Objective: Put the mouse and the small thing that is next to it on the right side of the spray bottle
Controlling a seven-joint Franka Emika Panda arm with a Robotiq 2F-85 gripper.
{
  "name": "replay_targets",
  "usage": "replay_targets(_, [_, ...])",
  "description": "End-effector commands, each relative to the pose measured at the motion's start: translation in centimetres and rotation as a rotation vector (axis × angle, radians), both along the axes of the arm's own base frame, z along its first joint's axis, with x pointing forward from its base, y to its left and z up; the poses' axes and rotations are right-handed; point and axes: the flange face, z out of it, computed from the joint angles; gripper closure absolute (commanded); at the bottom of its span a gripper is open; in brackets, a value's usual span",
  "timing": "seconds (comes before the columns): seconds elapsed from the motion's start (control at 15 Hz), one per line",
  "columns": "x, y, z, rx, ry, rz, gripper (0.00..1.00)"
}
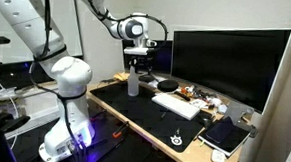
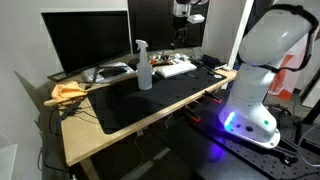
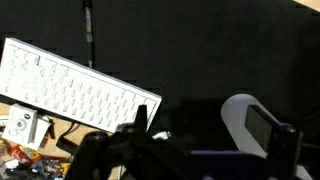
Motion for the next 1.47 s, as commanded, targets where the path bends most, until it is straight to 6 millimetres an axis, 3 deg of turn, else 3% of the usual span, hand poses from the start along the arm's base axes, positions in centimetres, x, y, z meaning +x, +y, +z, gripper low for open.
replay_targets(0.0, [0.0, 0.0, 0.0, 0.000, 0.001, 0.000, 0.00])
replay_targets(0.33, [0.2, -1.1, 0.9, 0.019, -0.037, -0.049, 0.00])
replay_targets(0.67, [0.5, -3.9, 2.5, 0.029, -0.063, -0.100, 0.00])
replay_targets(1.13, [2.3, -10.8, 5.9, 0.140, -0.117, -0.263, 0.00])
replay_targets(1.4, [3.3, -13.9, 6.2, 0.173, -0.116, -0.316, 0.00])
